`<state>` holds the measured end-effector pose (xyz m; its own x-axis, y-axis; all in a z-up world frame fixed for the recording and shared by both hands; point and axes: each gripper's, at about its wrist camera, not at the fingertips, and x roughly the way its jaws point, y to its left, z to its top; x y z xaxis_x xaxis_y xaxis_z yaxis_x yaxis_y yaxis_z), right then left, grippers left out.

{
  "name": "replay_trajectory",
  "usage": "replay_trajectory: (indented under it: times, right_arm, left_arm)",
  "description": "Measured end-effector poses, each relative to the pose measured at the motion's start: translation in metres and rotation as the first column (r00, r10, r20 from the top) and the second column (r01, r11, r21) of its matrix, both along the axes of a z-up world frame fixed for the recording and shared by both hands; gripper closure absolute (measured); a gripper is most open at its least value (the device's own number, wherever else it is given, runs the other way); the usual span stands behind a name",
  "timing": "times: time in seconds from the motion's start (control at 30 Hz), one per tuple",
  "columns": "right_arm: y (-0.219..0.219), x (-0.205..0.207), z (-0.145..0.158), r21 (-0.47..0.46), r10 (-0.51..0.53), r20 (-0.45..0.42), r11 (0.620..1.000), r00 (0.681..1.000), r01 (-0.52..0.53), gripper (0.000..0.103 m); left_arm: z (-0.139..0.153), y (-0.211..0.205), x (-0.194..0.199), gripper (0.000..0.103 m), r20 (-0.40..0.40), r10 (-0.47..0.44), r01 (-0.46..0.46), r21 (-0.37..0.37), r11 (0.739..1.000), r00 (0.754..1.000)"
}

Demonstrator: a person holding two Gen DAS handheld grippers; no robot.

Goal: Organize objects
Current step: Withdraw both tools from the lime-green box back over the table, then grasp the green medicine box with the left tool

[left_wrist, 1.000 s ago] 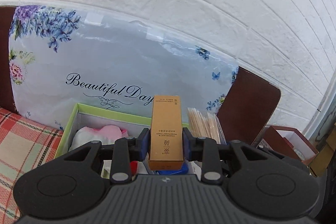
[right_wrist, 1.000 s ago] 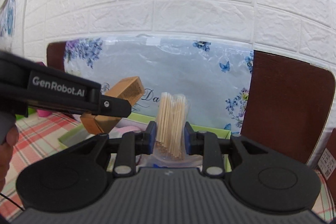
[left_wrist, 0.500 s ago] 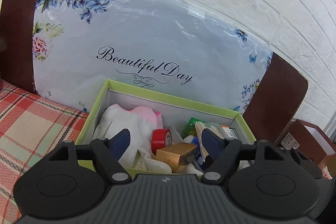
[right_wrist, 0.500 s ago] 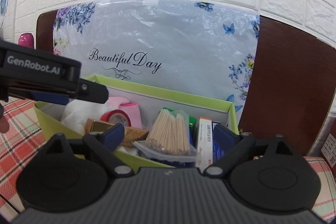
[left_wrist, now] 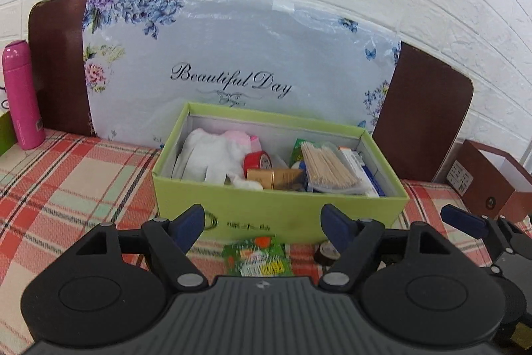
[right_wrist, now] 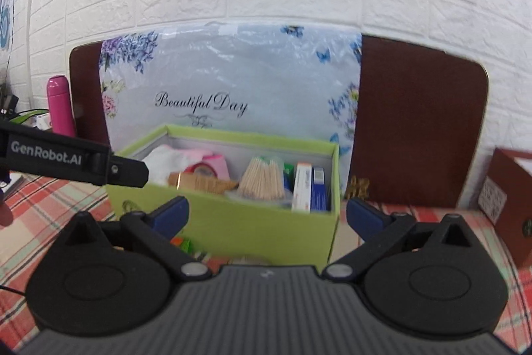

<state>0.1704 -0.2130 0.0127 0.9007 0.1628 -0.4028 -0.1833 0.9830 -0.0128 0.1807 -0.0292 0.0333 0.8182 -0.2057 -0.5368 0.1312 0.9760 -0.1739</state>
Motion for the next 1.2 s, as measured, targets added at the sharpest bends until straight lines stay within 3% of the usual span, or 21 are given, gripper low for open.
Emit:
replay_trajectory:
  times: [0.27,0.63,0.97,1.2]
  right_arm:
    - [-0.01,-0.052,-0.028,0.042,-0.024,-0.095,0.999,0.995,0.028,0.0]
    - [-0.017,-0.086,-0.054,0.069,-0.048,-0.171,0.996,0.984,0.061,0.0]
    - [-0.023,-0.098,-0.075,0.03,-0.092,-0.199,0.995,0.976,0.1,0.0]
    - [-0.037,-0.098,-0.079,0.082,-0.111,-0.22,0.988,0.969,0.131,0.0]
  left_arm:
    - [-0.03,0.0,-0.031,0.023,-0.093,0.006,-0.006,0.001,1.0,0.996]
    - [-0.055,0.003,-0.047,0.023,-0.169,0.031,-0.03,0.006,1.0,0.985]
    - [-0.076,0.0,-0.033,0.023,-0.143,0.044,-0.044,0.003,0.999,0.989]
    - [-0.076,-0.015,-0.003,0.023,-0.134,0.064,-0.066,-0.017,0.998,0.989]
